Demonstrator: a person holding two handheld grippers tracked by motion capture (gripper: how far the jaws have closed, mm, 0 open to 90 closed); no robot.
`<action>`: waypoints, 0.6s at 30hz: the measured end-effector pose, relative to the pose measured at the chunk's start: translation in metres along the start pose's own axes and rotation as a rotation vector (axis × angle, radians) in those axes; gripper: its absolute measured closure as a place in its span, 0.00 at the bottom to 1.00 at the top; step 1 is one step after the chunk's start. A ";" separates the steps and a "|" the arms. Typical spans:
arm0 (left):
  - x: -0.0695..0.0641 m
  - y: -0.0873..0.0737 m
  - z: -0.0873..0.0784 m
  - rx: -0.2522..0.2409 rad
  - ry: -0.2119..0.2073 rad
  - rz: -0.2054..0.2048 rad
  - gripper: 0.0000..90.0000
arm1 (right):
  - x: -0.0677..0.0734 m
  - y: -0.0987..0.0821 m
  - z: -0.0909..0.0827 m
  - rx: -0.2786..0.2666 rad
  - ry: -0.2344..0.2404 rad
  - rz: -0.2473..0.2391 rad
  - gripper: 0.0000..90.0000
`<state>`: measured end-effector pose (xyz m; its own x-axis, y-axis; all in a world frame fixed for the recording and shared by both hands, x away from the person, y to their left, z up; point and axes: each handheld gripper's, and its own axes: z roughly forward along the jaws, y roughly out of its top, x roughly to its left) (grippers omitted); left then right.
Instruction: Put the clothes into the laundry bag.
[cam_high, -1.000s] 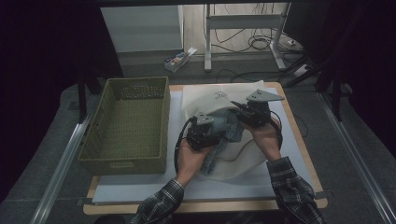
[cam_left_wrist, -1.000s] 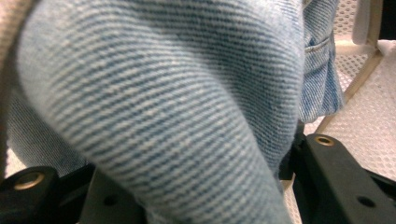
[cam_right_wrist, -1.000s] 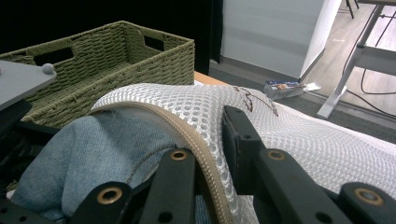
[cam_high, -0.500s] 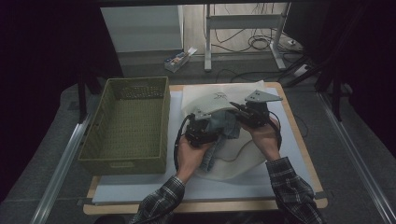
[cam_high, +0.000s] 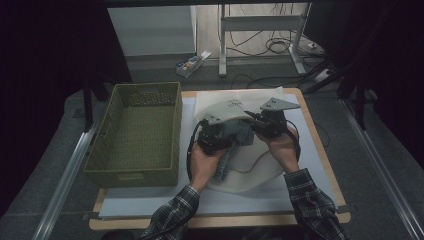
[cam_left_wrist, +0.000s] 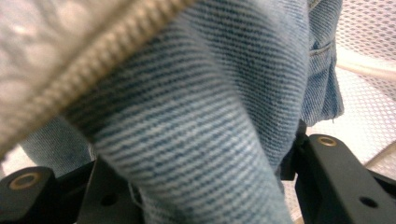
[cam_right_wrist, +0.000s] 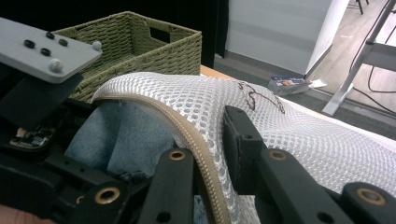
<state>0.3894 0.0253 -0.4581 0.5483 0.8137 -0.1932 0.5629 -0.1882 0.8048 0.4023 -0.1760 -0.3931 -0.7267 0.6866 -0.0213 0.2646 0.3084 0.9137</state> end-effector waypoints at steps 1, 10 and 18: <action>0.001 0.000 0.000 0.000 0.003 -0.001 0.55 | 0.000 0.000 0.000 0.002 0.002 0.001 0.88; 0.002 0.004 0.003 0.008 0.038 -0.014 0.55 | 0.000 -0.001 0.001 0.008 0.005 0.003 0.88; 0.008 0.006 0.008 0.027 0.064 -0.027 0.54 | 0.002 -0.002 0.003 0.020 0.010 -0.005 0.88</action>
<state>0.4025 0.0263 -0.4596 0.4930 0.8517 -0.1777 0.5940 -0.1802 0.7841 0.4023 -0.1735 -0.3966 -0.7344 0.6783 -0.0214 0.2736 0.3249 0.9053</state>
